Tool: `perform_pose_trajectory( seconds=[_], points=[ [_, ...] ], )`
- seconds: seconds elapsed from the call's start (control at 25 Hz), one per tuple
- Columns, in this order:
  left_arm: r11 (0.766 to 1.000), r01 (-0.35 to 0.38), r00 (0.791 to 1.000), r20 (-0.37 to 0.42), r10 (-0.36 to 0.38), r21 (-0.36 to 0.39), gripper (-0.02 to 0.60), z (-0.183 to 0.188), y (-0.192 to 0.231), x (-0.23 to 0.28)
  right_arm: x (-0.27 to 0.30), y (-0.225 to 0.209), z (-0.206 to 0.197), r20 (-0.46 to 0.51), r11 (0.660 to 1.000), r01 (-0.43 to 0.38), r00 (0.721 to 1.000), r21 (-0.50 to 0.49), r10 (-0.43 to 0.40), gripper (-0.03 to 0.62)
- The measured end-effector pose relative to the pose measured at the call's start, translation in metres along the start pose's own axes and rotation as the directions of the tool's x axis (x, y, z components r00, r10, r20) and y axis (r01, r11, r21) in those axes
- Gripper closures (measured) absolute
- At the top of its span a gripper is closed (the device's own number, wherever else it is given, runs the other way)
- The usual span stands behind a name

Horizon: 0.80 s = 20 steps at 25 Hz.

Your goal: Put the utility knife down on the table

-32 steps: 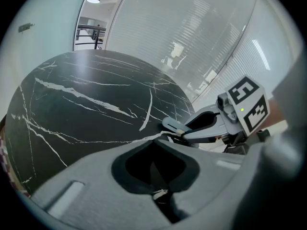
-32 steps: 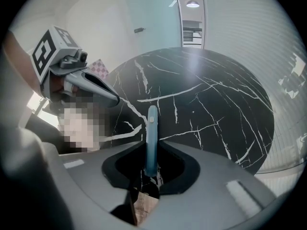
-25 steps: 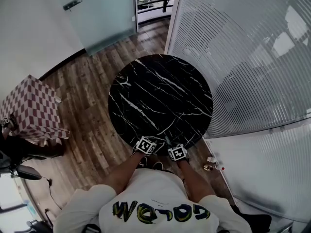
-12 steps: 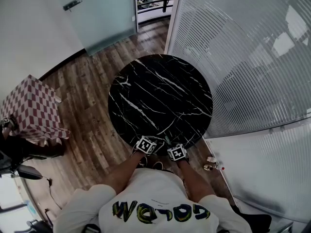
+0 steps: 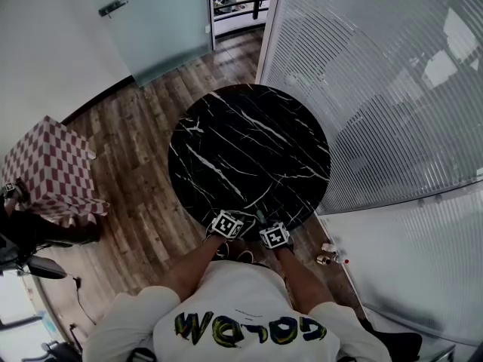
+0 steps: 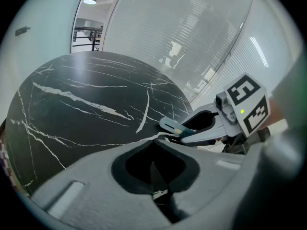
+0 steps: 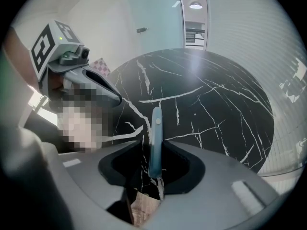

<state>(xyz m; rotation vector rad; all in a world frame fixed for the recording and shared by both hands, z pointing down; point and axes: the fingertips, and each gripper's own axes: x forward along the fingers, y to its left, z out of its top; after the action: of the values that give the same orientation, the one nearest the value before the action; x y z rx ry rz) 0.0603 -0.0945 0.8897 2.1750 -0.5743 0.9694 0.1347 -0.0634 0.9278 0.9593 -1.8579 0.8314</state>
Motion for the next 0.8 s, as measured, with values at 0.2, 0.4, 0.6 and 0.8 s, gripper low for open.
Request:
perform_pose_trajectory(
  seconds=[0.2,0.4,0.6,0.8],
  points=[
    [1.000,-0.001,1.000,0.005,0.001,0.003,0.581,0.002,0.000,-0.003,-0.004,-0.002,0.000,-0.009,1.000,0.009,1.000,0.005,-0.009,0.445],
    [1.000,-0.002,1.000,0.004,0.002,0.001,0.581,0.004,0.000,-0.005,-0.009,-0.005,0.001,-0.015,1.000,0.026,1.000,-0.009,-0.026,0.440],
    [1.000,-0.008,1.000,0.003,0.008,0.003,0.581,0.003,-0.001,-0.004,-0.005,-0.007,-0.005,-0.009,1.000,0.021,1.000,-0.008,-0.021,0.434],
    [1.000,-0.018,1.000,-0.006,0.018,0.000,0.581,0.000,0.000,-0.006,-0.011,-0.006,-0.004,-0.017,1.000,0.027,0.999,-0.004,-0.027,0.434]
  ],
)
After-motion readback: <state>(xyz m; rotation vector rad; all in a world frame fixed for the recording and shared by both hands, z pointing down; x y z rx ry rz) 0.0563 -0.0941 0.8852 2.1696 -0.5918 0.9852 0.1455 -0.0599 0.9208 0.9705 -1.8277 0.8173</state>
